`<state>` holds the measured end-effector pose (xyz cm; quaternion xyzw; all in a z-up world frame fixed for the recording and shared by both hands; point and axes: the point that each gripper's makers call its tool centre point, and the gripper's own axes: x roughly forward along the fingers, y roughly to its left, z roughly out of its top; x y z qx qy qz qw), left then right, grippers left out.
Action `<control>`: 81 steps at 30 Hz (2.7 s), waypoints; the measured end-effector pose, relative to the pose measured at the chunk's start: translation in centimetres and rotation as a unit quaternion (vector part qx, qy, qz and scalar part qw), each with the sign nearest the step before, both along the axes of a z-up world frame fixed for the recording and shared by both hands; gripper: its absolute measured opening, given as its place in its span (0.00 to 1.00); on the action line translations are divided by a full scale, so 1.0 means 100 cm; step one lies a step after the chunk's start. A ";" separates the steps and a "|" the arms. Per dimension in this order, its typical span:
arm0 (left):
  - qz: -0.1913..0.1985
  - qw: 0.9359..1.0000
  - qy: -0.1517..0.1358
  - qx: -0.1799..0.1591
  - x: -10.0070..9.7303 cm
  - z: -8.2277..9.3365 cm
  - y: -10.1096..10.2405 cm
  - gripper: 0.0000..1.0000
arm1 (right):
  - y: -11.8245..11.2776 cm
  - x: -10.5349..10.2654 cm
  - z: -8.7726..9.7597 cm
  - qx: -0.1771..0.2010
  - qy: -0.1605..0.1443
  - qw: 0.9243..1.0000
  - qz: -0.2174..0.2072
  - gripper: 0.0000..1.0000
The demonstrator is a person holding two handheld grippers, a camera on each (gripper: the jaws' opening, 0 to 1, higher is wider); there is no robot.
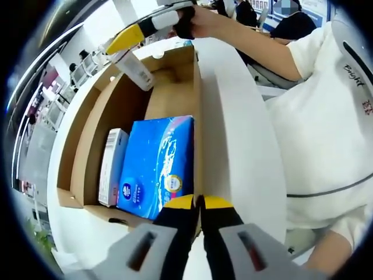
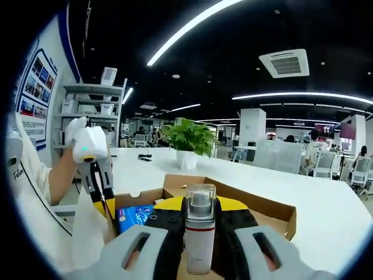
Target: Operate the shoe box by opening the lid, removing the specified soft item, and placing it in the target area until the item is outside and the box remains undamaged.
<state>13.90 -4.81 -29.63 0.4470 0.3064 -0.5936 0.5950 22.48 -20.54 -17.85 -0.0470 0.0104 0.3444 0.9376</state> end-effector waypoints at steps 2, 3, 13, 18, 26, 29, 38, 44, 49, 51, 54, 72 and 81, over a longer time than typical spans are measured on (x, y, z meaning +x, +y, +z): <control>0.000 1.000 0.000 0.000 0.000 0.000 0.000 0.03 | -0.002 0.000 0.002 0.003 -0.011 1.000 -0.008 0.18; 0.000 1.000 -0.001 0.000 0.000 0.000 0.000 0.03 | -0.005 0.000 0.006 0.005 -0.021 1.000 -0.021 0.18; 0.000 1.000 -0.001 0.000 0.001 -0.003 0.000 0.03 | -0.014 0.000 0.012 0.029 -0.037 0.998 -0.032 0.18; 0.003 1.000 0.001 0.003 0.001 -0.003 0.001 0.03 | -0.015 -0.002 0.014 0.025 -0.052 0.998 -0.033 0.18; 0.024 1.000 -0.003 0.010 0.003 -0.001 0.001 0.05 | -0.020 -0.004 0.021 0.008 -0.064 0.997 -0.051 0.18; 0.024 1.000 -0.011 0.015 0.002 0.001 0.002 0.06 | -0.025 -0.003 0.022 -0.006 -0.070 0.995 -0.066 0.18; 0.018 0.999 -0.036 0.023 -0.001 0.007 0.003 0.05 | -0.027 -0.009 0.038 -0.006 -0.090 0.993 -0.071 0.18; 0.011 0.999 -0.035 0.023 -0.001 0.007 0.003 0.04 | -0.029 -0.015 0.045 -0.015 -0.102 0.992 -0.072 0.18; 0.005 0.999 -0.035 0.017 -0.002 0.007 0.003 0.03 | -0.043 -0.019 0.062 -0.002 -0.122 0.988 -0.096 0.18; 0.007 0.999 -0.033 0.016 -0.001 0.007 0.003 0.03 | -0.046 -0.019 0.064 -0.006 -0.118 0.988 -0.101 0.18; 0.009 0.999 -0.031 0.012 -0.002 0.007 0.003 0.03 | -0.055 -0.026 0.071 0.004 -0.124 0.986 -0.109 0.18; 0.009 0.999 -0.037 0.013 -0.001 0.006 0.003 0.03 | -0.088 -0.049 0.097 0.038 -0.173 0.976 -0.129 0.18; 0.018 0.999 -0.034 0.011 0.000 0.006 0.003 0.04 | -0.118 -0.060 0.102 0.057 -0.166 0.971 -0.164 0.18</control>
